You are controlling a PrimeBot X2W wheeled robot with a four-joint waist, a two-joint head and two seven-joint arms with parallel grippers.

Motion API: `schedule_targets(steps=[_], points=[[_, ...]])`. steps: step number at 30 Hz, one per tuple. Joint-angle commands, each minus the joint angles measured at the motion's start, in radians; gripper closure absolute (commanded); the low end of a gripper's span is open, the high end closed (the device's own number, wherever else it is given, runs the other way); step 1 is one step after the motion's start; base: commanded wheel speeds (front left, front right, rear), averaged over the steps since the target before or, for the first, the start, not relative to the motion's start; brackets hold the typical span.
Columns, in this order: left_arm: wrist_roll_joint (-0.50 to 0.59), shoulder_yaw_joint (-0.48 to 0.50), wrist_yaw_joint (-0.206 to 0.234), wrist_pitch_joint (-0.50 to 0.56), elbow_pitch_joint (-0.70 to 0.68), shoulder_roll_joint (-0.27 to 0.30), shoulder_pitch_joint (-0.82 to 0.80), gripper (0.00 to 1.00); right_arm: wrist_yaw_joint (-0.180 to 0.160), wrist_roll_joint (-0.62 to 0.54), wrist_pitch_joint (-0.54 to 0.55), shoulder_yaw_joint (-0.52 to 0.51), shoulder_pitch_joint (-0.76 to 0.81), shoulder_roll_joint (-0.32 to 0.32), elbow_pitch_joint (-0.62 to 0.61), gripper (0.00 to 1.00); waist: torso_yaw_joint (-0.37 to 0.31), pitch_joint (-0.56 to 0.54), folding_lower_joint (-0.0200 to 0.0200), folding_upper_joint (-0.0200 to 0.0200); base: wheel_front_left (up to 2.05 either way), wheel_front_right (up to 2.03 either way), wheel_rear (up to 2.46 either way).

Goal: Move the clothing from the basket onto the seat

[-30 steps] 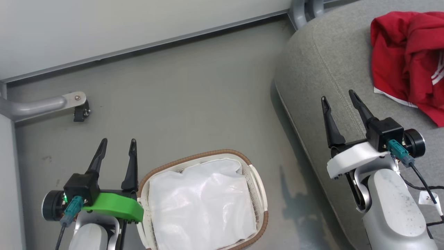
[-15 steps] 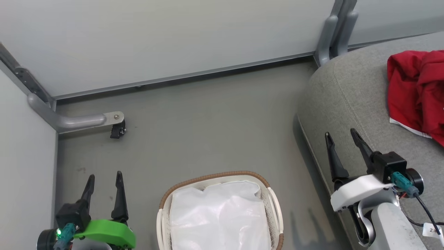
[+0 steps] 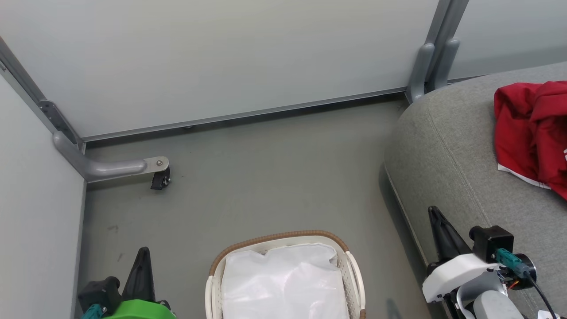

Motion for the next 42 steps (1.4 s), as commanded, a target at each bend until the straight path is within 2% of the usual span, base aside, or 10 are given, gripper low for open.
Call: schedule_targets(steps=[1,21,42], points=[[-0.043,0.008,0.000,0.010,-0.014,0.004,-0.008,1.00,0.000,0.046,0.012,-0.010,-0.017,-0.003,-0.012,1.00,0.000,-0.001,0.0001,0.0000,0.00,0.00,0.00],[-0.383,0.034,-0.001,0.102,-0.053,0.005,-0.034,1.00,0.000,0.413,0.100,-0.035,-0.001,-0.006,-0.051,1.00,0.003,-0.009,0.0001,0.0000,0.00,0.00,0.00],[-0.663,0.056,-0.001,0.179,-0.083,0.005,-0.057,1.00,0.000,0.712,0.175,-0.060,0.007,-0.008,-0.077,1.00,0.006,-0.018,0.0001,0.0000,0.00,0.00,0.00]])
